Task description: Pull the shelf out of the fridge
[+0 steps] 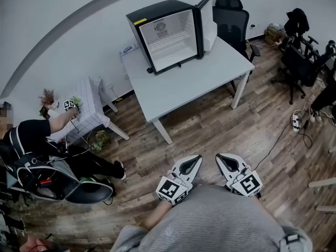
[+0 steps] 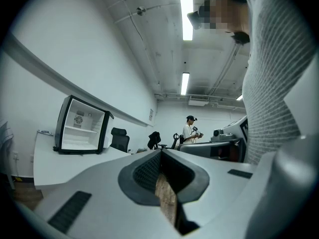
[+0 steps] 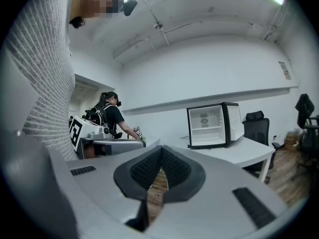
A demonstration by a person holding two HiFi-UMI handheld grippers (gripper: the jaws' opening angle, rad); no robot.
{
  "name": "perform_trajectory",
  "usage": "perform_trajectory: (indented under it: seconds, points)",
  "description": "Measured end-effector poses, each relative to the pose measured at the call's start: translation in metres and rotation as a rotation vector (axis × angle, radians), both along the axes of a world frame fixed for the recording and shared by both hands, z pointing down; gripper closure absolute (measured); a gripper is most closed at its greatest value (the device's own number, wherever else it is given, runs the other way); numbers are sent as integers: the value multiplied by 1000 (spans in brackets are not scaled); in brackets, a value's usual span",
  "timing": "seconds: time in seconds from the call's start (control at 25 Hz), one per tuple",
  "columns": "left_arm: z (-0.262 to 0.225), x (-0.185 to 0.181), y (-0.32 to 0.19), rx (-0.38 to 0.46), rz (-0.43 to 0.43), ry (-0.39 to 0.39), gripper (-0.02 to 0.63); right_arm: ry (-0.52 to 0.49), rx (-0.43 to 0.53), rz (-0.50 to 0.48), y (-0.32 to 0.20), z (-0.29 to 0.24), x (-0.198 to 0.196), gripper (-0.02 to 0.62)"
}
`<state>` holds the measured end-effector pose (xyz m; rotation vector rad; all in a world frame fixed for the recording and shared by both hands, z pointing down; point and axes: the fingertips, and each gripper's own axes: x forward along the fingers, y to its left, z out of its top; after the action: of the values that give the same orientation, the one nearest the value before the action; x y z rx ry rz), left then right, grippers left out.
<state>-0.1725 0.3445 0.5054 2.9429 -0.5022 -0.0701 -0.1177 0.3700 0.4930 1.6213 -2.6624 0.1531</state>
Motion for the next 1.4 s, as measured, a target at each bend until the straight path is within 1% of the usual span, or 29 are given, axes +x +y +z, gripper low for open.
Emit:
perform_trajectory:
  seconds: [0.16, 0.6, 0.76, 1.08, 1.28, 1.4]
  points:
    - [1, 1, 4, 0, -4, 4, 595, -20, 14, -10, 4, -1, 1, 581]
    - [-2, 5, -14, -11, 10, 2, 595, -6, 3, 6, -15, -4, 3, 582]
    - [-2, 1, -20, -31, 1, 0, 595, -3, 1, 3, -20, -4, 1, 581]
    - [-1, -7, -31, -11, -1, 2, 595, -7, -7, 0, -34, -1, -7, 582]
    - [0, -12, -28, -14, -15, 2, 595, -5, -8, -7, -29, 1, -12, 582]
    - [0, -13, -28, -12, -9, 6, 595, 0, -10, 2, -30, 2, -13, 581]
